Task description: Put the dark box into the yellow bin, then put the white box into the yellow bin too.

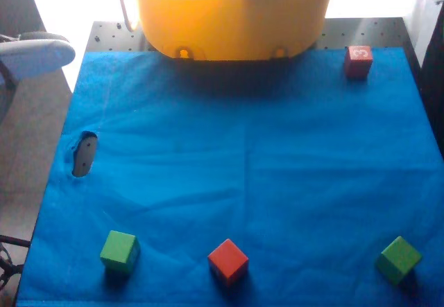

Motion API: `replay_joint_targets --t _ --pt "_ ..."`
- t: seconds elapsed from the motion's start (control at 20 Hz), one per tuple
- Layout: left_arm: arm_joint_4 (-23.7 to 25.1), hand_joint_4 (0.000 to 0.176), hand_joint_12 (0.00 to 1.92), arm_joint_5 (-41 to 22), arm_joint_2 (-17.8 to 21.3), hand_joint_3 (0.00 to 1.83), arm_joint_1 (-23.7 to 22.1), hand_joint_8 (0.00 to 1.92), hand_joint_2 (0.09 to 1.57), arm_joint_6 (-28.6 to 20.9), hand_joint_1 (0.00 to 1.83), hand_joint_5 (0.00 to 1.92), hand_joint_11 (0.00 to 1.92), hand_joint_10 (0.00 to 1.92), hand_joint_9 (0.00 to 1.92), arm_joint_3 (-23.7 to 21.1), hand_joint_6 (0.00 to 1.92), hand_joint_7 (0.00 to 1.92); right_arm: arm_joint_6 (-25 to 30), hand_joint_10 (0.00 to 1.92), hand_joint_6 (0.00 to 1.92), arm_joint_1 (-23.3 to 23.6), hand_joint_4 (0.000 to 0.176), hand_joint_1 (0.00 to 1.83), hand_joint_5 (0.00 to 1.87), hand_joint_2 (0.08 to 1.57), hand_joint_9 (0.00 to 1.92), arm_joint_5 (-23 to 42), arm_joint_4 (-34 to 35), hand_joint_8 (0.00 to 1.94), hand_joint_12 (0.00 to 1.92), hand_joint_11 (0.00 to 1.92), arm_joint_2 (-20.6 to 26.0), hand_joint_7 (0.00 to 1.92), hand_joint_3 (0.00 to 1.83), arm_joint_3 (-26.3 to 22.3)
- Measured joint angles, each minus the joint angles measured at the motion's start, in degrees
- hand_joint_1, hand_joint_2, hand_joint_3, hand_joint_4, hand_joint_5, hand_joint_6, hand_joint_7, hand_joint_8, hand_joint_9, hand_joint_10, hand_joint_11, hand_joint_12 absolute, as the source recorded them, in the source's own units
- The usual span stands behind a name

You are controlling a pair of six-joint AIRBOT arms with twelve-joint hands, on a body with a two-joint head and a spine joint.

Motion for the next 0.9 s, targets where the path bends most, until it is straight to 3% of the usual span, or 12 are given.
replay_joint_targets --t 0.05,0.2,0.25,0.45,0.5,0.65,0.7,0.85,0.9 --pt "0.13 0.056 0.04 0.35 -0.35 0.0 0.0 0.0 0.9 -0.13 0.87 0.06 0.0 0.0 0.06 0.0 0.01 0.06 -0.59 0.29 0.71 0.44 0.0 1.27 1.09 1.03 1.36 0.33 0.2 0.59 1.02 1.1 -0.11 1.28 0.0 0.48" --pt "0.44 0.057 0.02 0.55 -0.5 0.0 0.11 0.01 0.88 -0.2 0.96 0.09 0.0 0.0 0.06 0.0 0.01 0.09 -1.33 0.18 0.73 1.51 0.0 1.28 1.09 1.02 1.4 0.09 0.28 0.47 0.99 1.11 -0.11 1.33 0.0 1.51" --pt "0.31 0.069 0.0 0.42 -0.5 0.0 0.11 0.01 0.89 -0.26 0.97 0.07 0.0 0.0 0.06 0.04 0.0 0.1 -2.01 0.13 0.76 2.23 0.0 1.27 1.08 1.04 1.38 -0.13 0.44 0.58 0.97 1.07 -0.11 1.27 0.0 1.66" --pt "0.52 0.065 0.01 0.44 -1.36 0.0 0.11 0.01 0.91 -0.81 0.97 0.14 0.02 0.01 0.08 0.44 0.02 0.12 -3.87 0.08 0.82 3.96 0.0 1.25 1.05 1.05 1.36 1.01 0.31 0.67 0.94 1.05 -0.74 1.2 0.0 2.23" --pt "0.7 0.085 0.02 0.46 -1.6 0.0 0.11 0.0 0.89 -0.85 0.96 0.11 0.05 0.0 0.08 0.7 0.0 0.11 -4.0 0.07 0.84 3.96 0.0 1.25 1.04 1.06 1.37 0.57 0.17 0.72 1.06 1.01 -1.11 1.18 0.0 2.47" --pt "0.79 0.09 0.02 0.42 -1.92 0.0 0.11 0.0 0.9 -1.29 0.88 0.04 0.04 0.0 0.04 0.81 0.0 0.06 -4.94 0.06 0.86 4.61 0.0 1.25 1.03 1.06 1.36 -0.02 0.04 0.71 1.05 0.95 -1.86 1.18 0.0 3.48" --pt "0.94 0.114 0.02 0.33 -2.01 0.0 0.11 0.0 0.89 -1.46 0.84 0.07 0.04 0.0 0.05 0.87 0.01 0.07 -5.51 0.06 0.88 4.81 0.0 1.25 1.01 1.06 1.35 0.26 0.24 0.69 1.04 0.94 -2.03 1.19 0.0 3.89" --pt "0.42 0.114 0.02 0.04 -2.93 0.0 0.11 0.0 0.86 -1.51 0.93 0.16 0.03 0.0 0.05 1.31 0.01 0.07 -5.66 0.07 0.85 4.83 0.0 1.26 1.02 1.06 1.38 0.39 0.22 0.69 1.13 0.92 -3.45 1.2 0.0 6.14" --pt "0.83 0.099 0.03 -0.13 -3.32 0.0 0.11 0.0 0.83 -1.73 0.92 0.15 0.07 0.0 0.06 1.44 0.0 0.08 -5.66 0.08 0.84 4.83 0.0 1.26 1.02 1.06 1.39 0.22 0.52 0.71 1.14 0.93 -4.17 1.2 0.0 7.13"
